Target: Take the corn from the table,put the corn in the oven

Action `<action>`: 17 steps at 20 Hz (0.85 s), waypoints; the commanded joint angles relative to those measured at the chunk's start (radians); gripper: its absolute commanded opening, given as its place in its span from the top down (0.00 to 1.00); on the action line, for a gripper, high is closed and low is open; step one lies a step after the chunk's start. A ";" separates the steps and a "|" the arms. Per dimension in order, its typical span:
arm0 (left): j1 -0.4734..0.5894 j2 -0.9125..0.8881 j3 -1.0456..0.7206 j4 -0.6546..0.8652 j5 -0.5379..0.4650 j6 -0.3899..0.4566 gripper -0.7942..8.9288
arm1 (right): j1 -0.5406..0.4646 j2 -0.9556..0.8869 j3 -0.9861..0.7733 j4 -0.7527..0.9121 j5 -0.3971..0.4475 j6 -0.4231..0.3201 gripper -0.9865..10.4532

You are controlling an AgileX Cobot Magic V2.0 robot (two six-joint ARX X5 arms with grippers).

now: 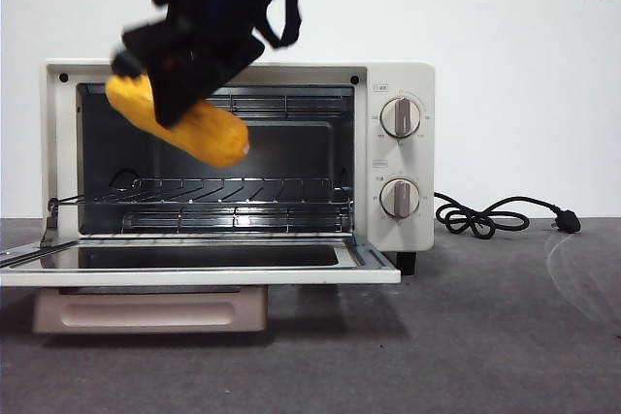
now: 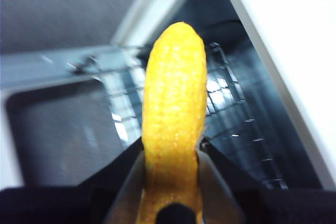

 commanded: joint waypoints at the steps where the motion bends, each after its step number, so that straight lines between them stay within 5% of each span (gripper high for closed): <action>1: 0.003 -0.006 -0.007 0.003 -0.003 -0.012 0.93 | -0.004 0.057 0.017 0.039 0.069 -0.153 0.92; 8: 0.003 -0.006 -0.007 0.003 -0.004 -0.011 0.93 | -0.035 0.188 0.023 0.227 0.230 -0.334 0.92; 11: 0.002 -0.006 -0.008 0.004 -0.031 -0.011 0.93 | -0.050 0.201 0.023 0.224 0.224 -0.324 0.89; 14: 0.000 -0.006 -0.008 0.004 -0.050 -0.011 0.93 | -0.050 0.201 0.025 0.228 0.221 -0.285 0.65; 17: -0.008 -0.006 -0.008 0.005 -0.052 -0.011 0.93 | -0.050 0.201 0.032 0.220 0.221 -0.236 0.58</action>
